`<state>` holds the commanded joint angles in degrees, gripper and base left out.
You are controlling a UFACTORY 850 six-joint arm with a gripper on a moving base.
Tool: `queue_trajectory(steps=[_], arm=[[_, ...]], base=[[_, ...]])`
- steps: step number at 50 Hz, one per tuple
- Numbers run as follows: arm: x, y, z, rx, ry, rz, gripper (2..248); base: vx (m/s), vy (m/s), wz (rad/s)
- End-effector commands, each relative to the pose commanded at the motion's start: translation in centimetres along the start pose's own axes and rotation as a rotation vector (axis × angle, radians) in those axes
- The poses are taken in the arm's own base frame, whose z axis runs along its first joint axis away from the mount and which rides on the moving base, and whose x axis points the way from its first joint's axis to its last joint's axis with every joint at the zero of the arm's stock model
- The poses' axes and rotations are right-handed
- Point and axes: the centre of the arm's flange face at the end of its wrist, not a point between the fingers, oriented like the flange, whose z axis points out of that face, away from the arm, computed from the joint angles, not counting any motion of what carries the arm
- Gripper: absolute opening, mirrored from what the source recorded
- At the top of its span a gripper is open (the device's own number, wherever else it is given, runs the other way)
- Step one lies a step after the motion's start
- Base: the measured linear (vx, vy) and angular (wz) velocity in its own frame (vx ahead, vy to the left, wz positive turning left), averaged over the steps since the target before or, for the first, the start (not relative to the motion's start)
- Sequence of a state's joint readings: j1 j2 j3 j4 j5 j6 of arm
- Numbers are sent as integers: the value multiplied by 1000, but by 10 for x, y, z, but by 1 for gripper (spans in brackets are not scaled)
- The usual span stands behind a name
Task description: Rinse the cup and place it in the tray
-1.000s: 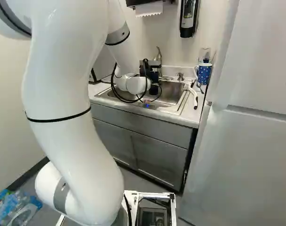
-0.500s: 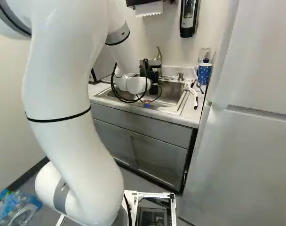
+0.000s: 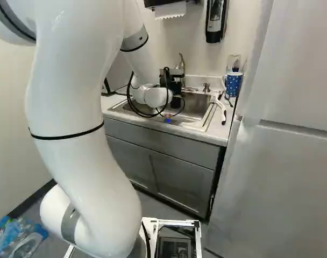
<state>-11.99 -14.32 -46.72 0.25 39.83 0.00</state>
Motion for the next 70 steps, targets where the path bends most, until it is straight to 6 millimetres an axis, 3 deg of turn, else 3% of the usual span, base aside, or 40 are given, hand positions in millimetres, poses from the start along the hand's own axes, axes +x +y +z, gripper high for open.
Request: queue_trajectory(steps=[70], arm=[[0, 0, 0, 0, 0, 0, 126]], base=[[0, 0, 0]])
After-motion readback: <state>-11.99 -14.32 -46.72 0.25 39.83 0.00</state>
